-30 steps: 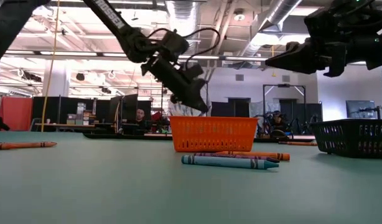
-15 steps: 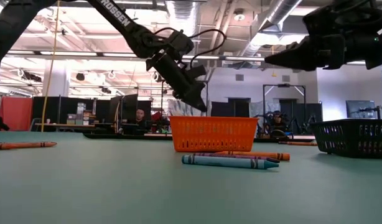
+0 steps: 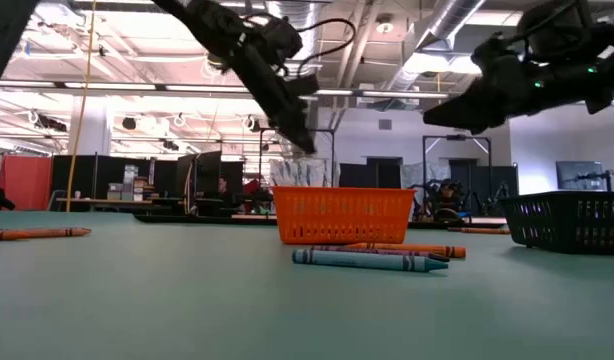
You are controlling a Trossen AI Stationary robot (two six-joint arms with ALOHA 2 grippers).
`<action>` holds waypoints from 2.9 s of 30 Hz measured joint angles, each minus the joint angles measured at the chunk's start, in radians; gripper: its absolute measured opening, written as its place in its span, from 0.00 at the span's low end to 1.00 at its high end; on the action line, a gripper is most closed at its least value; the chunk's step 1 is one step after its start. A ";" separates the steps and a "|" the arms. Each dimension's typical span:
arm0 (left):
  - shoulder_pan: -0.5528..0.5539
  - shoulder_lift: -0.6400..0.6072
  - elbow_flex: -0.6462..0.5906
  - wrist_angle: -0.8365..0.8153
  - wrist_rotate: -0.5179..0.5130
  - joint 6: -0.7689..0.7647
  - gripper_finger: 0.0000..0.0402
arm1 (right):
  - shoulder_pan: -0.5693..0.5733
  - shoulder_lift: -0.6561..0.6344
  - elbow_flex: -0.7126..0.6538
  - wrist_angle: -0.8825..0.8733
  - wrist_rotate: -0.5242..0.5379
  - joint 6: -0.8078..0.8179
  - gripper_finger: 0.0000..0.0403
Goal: Sort crayons
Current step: Put the orange crayon into the orange bin
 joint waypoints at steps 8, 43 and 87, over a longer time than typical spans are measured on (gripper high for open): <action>0.000 -0.196 -0.099 -0.184 -0.028 -0.006 0.27 | -0.045 0.007 0.183 -0.358 0.082 0.075 0.18; 0.004 -0.883 -1.260 1.261 0.210 -0.063 0.05 | 0.521 0.587 0.555 -0.707 -0.054 0.403 0.18; 0.180 -1.092 -1.260 0.987 0.385 -0.097 0.05 | 0.658 1.051 0.813 -0.802 0.266 0.541 0.06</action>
